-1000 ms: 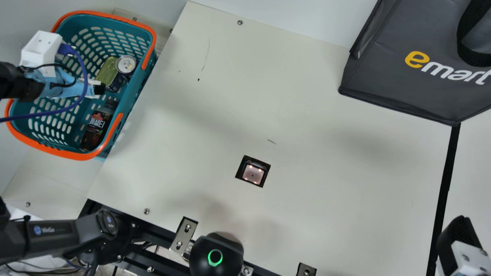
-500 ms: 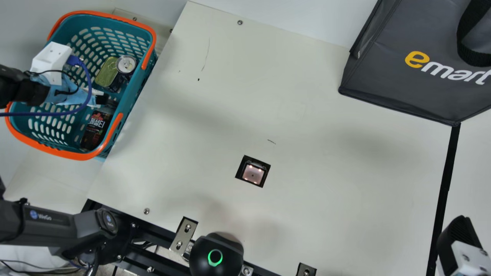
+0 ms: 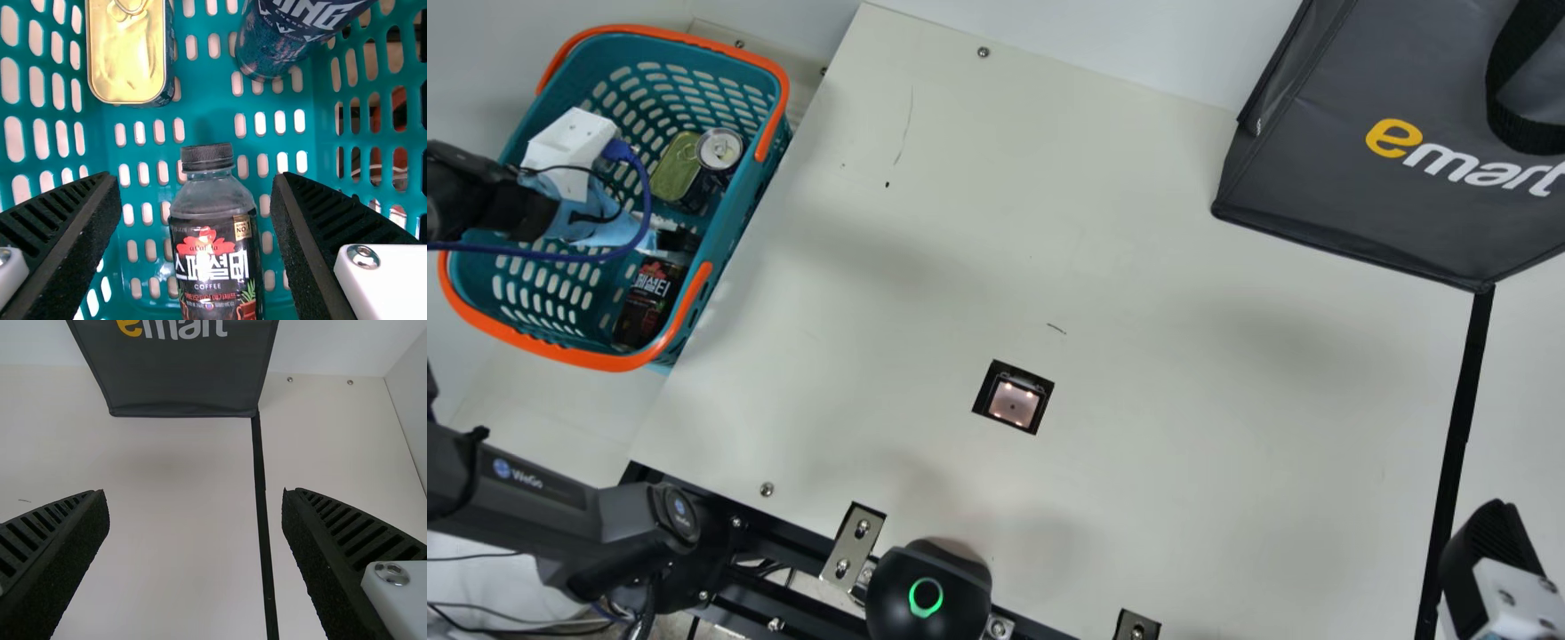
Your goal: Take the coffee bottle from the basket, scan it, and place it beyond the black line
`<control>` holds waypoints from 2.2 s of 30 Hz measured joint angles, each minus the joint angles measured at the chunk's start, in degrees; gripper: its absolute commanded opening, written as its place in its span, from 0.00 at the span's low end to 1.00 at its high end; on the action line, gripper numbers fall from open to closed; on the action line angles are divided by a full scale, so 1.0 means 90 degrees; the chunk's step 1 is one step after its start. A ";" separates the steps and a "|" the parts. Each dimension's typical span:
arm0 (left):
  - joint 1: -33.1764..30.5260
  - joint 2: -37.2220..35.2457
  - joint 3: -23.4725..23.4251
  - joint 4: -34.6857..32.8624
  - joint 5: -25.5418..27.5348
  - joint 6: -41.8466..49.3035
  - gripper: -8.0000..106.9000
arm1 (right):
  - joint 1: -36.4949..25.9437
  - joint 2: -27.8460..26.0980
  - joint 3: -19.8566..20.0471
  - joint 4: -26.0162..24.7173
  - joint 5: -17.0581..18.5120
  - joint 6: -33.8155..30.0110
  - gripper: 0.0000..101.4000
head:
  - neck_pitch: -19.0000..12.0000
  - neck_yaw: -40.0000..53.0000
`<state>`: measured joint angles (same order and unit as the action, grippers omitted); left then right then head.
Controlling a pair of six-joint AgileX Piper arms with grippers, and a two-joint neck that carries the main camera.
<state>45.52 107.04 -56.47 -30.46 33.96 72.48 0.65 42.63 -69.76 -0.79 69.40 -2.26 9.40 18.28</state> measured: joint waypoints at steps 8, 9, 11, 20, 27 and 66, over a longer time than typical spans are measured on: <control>-0.0214 0.0259 -0.0091 0.0239 -0.0195 -0.0338 0.85 | 0.0000 0.0000 0.0000 0.0000 0.0008 0.0000 0.90 | 0.0000 0.0000; -0.0246 0.0291 -0.0098 0.0268 -0.0237 -0.0372 0.85 | 0.0000 0.0000 0.0000 0.0000 0.0008 0.0000 0.90 | 0.0000 0.0000; -0.0294 0.0342 -0.0098 0.0308 -0.0306 -0.0463 0.85 | 0.0000 0.0000 0.0000 0.0000 0.0008 0.0000 0.90 | 0.0000 0.0000; -0.0499 0.0575 -0.0016 0.0527 -0.0668 -0.0776 0.85 | 0.0000 0.0000 0.0000 0.0000 0.0008 0.0000 0.90 | 0.0000 0.0000; -0.0590 0.0756 0.0010 0.0639 -0.0930 -0.1001 0.85 | 0.0000 0.0000 0.0000 0.0000 0.0008 0.0000 0.90 | 0.0000 0.0000; -0.0733 0.1741 -0.0122 0.0069 -0.1763 -0.0820 0.85 | 0.0000 0.0000 0.0000 0.0000 0.0002 0.0000 0.90 | 0.0000 0.0000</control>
<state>38.93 122.71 -57.57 -29.84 18.09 65.10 0.65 42.63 -69.76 -0.79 69.42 -2.26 9.40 18.28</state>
